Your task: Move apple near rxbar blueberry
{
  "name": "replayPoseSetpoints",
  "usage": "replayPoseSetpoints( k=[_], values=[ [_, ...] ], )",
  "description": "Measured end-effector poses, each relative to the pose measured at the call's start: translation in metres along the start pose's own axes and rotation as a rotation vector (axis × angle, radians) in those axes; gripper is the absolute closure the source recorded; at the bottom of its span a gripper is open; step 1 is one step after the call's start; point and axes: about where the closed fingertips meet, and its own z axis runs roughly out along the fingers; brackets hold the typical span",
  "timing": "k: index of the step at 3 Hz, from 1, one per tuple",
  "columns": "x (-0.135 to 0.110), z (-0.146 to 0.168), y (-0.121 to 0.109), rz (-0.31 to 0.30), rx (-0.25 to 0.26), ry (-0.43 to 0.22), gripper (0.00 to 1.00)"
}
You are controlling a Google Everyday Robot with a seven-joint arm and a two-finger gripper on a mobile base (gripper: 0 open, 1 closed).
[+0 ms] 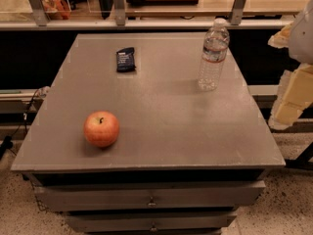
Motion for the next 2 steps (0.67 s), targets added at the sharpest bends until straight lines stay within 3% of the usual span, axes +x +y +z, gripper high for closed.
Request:
replayPoseSetpoints(
  k=[1,2],
  values=[
    [0.0,0.0,0.0,0.0,0.0,-0.001,0.0],
    [-0.022,0.029,0.007,-0.004,-0.036,-0.072,0.0]
  ],
)
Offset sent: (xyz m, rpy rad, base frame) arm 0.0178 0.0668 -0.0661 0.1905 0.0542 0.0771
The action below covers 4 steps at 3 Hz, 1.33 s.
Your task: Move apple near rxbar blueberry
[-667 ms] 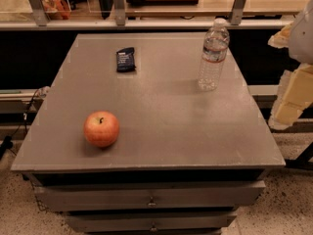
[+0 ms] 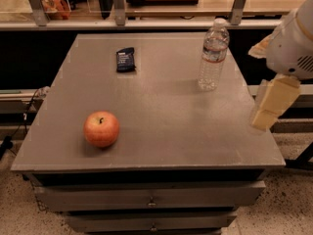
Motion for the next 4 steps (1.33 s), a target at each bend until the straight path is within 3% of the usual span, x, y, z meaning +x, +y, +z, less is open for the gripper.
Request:
replayPoseSetpoints(
  k=[1,2,3,4],
  values=[
    [-0.053,0.07,0.019,-0.007,-0.11,-0.186,0.0],
    [-0.1,0.104,0.032,-0.019,-0.184,-0.32,0.0],
    [-0.165,0.136,0.053,-0.024,-0.267,-0.473,0.0],
    [-0.209,0.149,0.067,-0.033,-0.308,-0.57,0.0]
  ],
)
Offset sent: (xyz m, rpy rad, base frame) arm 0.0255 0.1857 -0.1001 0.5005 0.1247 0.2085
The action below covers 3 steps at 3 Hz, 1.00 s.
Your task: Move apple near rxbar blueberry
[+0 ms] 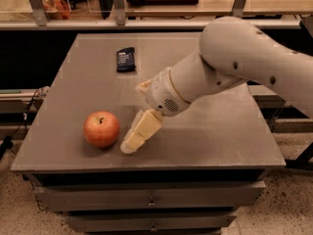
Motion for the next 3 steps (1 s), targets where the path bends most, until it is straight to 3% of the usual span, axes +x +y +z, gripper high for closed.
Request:
replayPoseSetpoints(
  k=[2,3],
  values=[
    [-0.032,0.051,0.016,-0.023,-0.057,-0.095,0.0],
    [-0.038,0.059,0.021,-0.037,-0.063,-0.106,0.17]
  ],
)
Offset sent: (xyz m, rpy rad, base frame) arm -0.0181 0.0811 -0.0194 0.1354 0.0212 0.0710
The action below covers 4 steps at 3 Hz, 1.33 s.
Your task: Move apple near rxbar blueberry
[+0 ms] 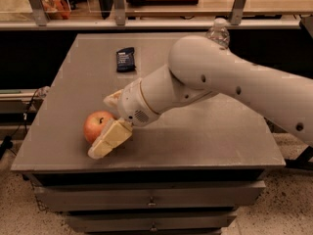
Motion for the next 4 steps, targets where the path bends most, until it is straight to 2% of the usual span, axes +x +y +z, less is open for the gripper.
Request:
replayPoseSetpoints(
  k=[2,3,4],
  values=[
    [-0.01,-0.015,-0.014,-0.022,0.039,0.006,0.64],
    [-0.011,-0.052,-0.036,-0.035,0.116,0.028,0.87],
    [-0.013,-0.068,-0.045,-0.042,0.15,0.032,1.0]
  ],
)
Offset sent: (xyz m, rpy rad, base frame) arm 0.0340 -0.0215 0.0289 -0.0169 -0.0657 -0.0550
